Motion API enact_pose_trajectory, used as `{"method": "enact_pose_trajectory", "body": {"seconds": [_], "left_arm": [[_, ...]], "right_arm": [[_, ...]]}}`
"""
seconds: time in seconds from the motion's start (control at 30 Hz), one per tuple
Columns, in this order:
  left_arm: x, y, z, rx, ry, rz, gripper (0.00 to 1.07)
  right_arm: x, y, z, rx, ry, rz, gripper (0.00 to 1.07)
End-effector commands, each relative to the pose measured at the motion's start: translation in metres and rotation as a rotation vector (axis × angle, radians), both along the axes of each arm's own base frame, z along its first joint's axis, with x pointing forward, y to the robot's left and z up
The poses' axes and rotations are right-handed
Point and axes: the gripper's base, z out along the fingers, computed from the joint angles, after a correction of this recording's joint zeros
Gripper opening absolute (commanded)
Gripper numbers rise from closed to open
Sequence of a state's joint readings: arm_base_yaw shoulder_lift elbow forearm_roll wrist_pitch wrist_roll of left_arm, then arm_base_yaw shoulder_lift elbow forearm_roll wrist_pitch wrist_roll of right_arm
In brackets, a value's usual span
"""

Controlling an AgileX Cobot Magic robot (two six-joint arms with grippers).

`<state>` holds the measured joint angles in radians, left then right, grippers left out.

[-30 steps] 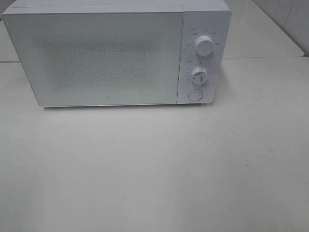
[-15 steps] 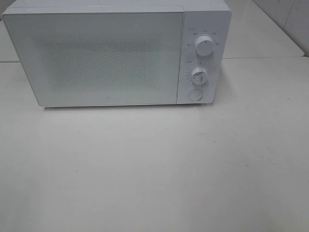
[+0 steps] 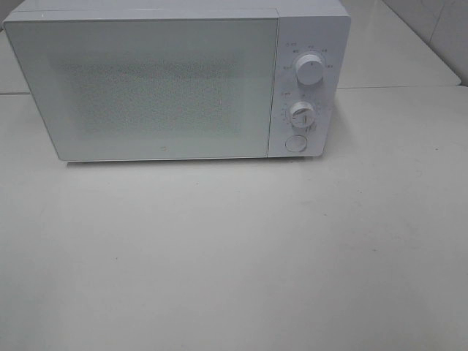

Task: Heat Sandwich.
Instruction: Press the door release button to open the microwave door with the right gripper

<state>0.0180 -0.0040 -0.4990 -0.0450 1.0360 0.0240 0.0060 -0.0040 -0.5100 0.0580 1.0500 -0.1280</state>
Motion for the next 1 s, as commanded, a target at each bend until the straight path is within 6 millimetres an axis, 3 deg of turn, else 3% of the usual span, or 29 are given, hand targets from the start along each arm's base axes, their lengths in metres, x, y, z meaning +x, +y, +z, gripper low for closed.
{"method": "enact_pose_trajectory", "body": {"seconds": [0.03,0.4,0.57,0.8,0.93,1.0], "left_arm": [[-0.003,0.000,-0.001,0.000,-0.023,0.003,1.03],[-0.003,0.000,-0.001,0.000,-0.023,0.003,1.03],[-0.003,0.000,-0.001,0.000,-0.023,0.003,1.03],[-0.003,0.000,-0.001,0.000,-0.023,0.003,1.03],[-0.003,0.000,-0.001,0.000,-0.023,0.003,1.03],[-0.003,0.000,-0.001,0.000,-0.023,0.003,1.03]], "right_arm": [[-0.003,0.000,0.001,-0.001,-0.039,-0.009,0.76],[-0.003,0.000,0.001,0.000,-0.040,-0.008,0.76],[0.001,0.000,0.013,0.055,-0.088,-0.039,0.76],[0.027,-0.001,0.025,0.148,-0.131,-0.091,0.76],[0.062,-0.001,0.025,0.154,-0.118,-0.101,0.76],[0.067,-0.001,0.024,0.154,-0.113,-0.103,0.76]]}}
